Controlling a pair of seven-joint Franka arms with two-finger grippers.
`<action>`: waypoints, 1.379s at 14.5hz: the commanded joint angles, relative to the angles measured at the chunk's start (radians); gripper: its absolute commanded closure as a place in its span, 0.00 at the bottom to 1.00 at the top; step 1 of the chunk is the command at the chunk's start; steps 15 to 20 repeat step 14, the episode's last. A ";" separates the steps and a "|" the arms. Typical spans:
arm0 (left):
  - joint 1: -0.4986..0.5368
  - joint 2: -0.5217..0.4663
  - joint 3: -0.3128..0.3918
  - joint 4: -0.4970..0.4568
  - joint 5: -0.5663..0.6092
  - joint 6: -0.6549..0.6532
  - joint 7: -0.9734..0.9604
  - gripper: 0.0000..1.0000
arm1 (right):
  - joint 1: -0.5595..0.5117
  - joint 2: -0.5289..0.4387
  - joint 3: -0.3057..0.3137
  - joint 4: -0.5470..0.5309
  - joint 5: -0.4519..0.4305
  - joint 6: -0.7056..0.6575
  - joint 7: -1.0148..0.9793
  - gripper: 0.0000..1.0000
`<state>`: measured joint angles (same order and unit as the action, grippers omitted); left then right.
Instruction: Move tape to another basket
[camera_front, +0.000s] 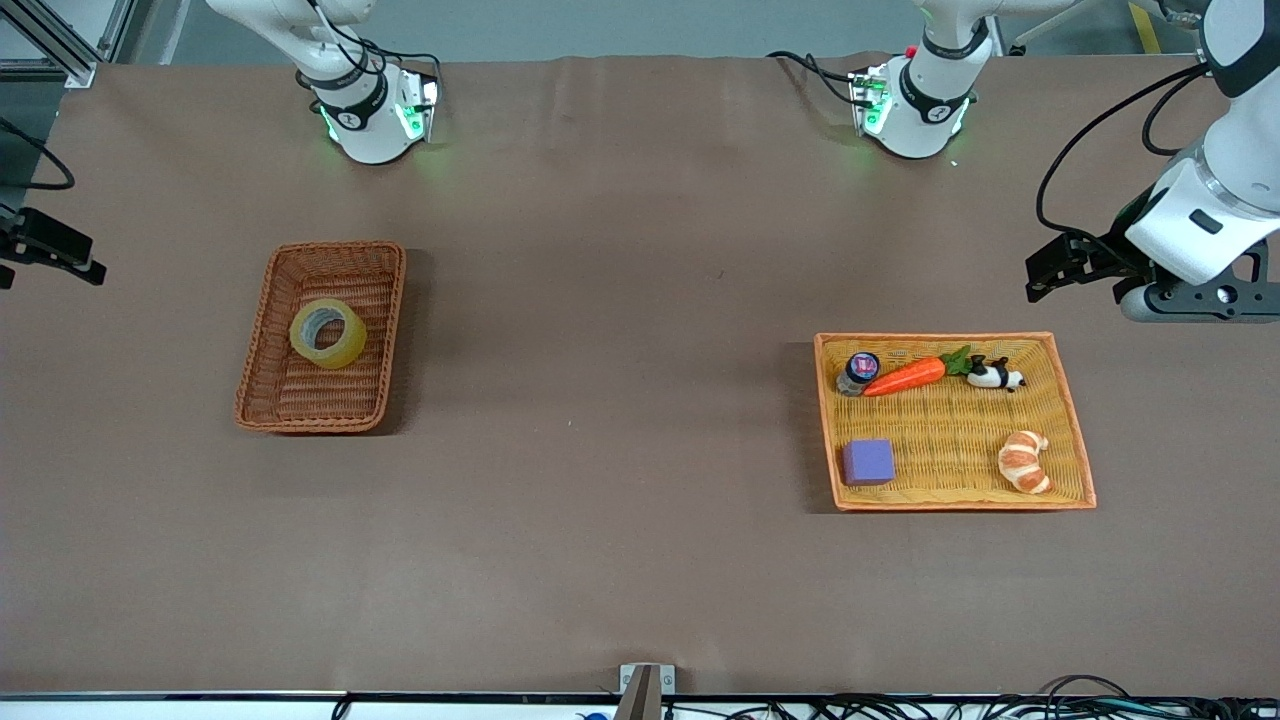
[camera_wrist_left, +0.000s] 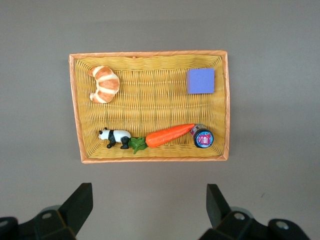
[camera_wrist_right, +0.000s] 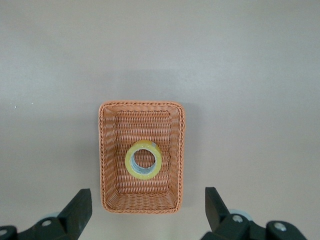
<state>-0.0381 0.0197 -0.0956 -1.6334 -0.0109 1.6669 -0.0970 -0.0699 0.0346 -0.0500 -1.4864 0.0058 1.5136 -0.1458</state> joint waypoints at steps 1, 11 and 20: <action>0.003 -0.004 -0.004 0.000 -0.008 0.008 0.002 0.00 | 0.013 -0.060 0.001 -0.023 -0.047 -0.013 0.002 0.00; 0.006 -0.004 -0.004 -0.002 -0.008 0.007 0.002 0.00 | 0.044 -0.065 -0.010 -0.069 -0.040 0.071 0.014 0.00; 0.006 -0.004 -0.004 -0.002 -0.008 0.007 0.002 0.00 | 0.045 -0.065 -0.008 -0.066 -0.027 0.074 0.014 0.00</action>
